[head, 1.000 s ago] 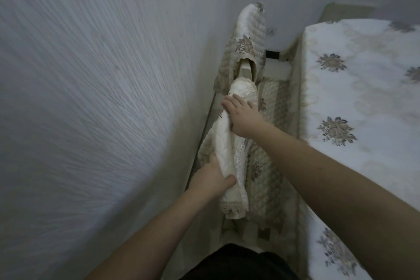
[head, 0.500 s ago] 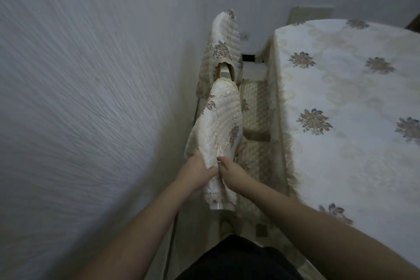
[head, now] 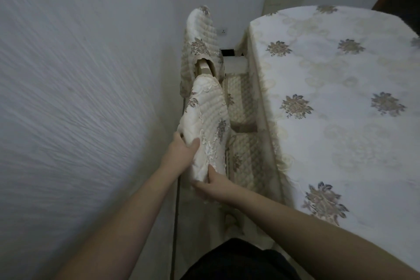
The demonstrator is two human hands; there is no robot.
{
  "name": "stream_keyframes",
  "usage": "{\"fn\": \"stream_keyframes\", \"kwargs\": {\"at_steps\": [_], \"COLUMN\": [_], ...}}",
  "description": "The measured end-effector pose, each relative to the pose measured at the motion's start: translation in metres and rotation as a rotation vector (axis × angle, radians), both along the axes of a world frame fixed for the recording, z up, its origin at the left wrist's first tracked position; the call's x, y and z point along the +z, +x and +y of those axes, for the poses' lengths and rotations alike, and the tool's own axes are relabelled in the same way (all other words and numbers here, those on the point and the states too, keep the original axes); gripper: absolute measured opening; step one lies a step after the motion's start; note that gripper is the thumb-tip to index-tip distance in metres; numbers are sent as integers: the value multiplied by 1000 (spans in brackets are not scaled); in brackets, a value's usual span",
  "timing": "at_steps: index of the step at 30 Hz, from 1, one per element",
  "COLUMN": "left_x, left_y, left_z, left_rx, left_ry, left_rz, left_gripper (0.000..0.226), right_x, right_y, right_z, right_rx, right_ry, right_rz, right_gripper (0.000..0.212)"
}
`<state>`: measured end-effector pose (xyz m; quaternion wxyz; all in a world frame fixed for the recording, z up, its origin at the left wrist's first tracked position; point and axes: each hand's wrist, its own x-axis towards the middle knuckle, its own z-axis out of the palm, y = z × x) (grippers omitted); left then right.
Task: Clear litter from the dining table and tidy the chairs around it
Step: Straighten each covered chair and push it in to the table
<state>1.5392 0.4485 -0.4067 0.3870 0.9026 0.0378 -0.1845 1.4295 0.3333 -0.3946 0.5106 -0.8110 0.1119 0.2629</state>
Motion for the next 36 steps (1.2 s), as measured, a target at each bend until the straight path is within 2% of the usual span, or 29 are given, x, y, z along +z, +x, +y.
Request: {"fn": "stream_keyframes", "kwargs": {"at_steps": [3, 6, 8, 11, 14, 17, 21, 31, 34, 36], "left_x": [2, -2, -4, 1, 7, 7, 6, 7, 8, 7], "left_y": [13, 25, 38, 66, 87, 88, 86, 83, 82, 84], "left_z": [-7, -18, -26, -36, -50, -56, -58, -58, -54, -49], "left_rx": [29, 26, 59, 54, 67, 97, 113, 100, 78, 57], "left_ry": [-25, 64, 162, 211, 76, 122, 90, 107, 92, 79], "left_rz": [-63, -64, -99, -142, -89, -125, -163, -218, -197, -186], "left_gripper": [79, 88, 90, 81, 62, 51, 44, 41, 42, 44], "right_x": [0, -11, -14, -17, -24, -29, -31, -31, -30, -26], "right_y": [3, 20, 32, 42, 41, 41, 44, 48, 46, 46], "right_z": [4, 6, -2, -7, -5, -3, -3, 0, 4, 4], "right_rx": [6, 24, 93, 175, 180, 171, 227, 193, 174, 191], "right_ry": [-79, -150, -198, -211, -252, -272, -293, -296, -293, -299], "right_rz": [-64, 89, 139, 158, 174, 168, 181, 143, 133, 130], "right_gripper": [76, 87, 83, 74, 93, 106, 111, 114, 107, 94]}}
